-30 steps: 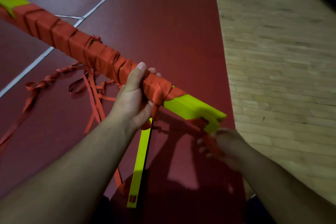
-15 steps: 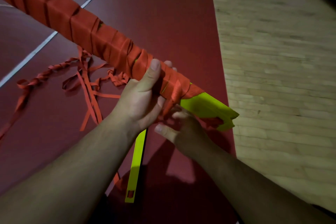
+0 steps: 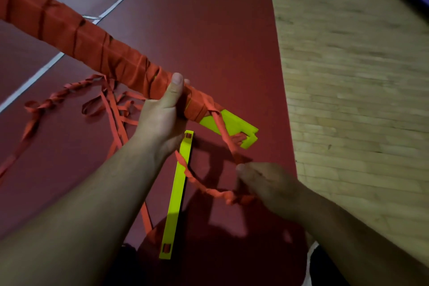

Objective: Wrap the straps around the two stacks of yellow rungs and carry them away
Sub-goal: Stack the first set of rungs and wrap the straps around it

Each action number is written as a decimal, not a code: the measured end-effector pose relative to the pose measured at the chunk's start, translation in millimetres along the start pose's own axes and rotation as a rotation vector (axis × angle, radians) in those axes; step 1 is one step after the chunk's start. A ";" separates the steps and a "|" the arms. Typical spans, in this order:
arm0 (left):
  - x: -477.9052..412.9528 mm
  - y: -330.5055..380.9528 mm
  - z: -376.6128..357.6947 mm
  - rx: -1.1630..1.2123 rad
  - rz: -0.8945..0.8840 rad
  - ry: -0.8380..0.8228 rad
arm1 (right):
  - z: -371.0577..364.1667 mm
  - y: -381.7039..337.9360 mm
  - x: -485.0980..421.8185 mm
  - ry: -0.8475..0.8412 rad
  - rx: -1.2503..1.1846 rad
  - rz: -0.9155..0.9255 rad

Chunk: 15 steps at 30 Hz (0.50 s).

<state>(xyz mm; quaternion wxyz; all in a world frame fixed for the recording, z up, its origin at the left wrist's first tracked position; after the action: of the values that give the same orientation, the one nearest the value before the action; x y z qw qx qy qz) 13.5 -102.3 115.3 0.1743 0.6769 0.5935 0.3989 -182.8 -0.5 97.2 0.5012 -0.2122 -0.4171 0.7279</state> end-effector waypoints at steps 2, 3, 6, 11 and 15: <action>-1.3 -2.6 -1.4 0.006 -0.009 0.003 | 19.3 -8.7 9.5 -0.027 0.128 -0.064; -1.7 -5.2 -3.0 0.000 -0.013 -0.003 | 28.3 -12.1 16.2 -0.074 0.155 -0.127; 1.8 -16.5 -11.9 -0.026 -0.028 -0.050 | 42.2 -22.3 42.0 -0.368 -0.013 -0.387; 11.8 -25.3 -22.1 -0.055 -0.031 -0.075 | 44.4 -32.0 49.8 -0.224 0.074 -0.097; 7.1 -18.5 -17.4 0.002 -0.063 -0.052 | 34.4 -19.2 62.7 -0.403 0.006 -0.281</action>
<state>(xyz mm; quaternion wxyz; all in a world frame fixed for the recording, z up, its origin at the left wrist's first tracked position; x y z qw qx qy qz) -11.9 -95.4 115.3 0.2014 0.6681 0.6103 0.3750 -222.8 45.6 139.2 0.5047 -0.0012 -0.5318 0.6800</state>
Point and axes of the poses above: each hand's wrist, its own x-axis away from the middle knuckle, its own z-axis out of the back of the hand, y = z × x, the point moved 3 cm from there along -x, towards the middle knuckle, and after that the axes turned 7 degrees about z, right-handed, at the moved point
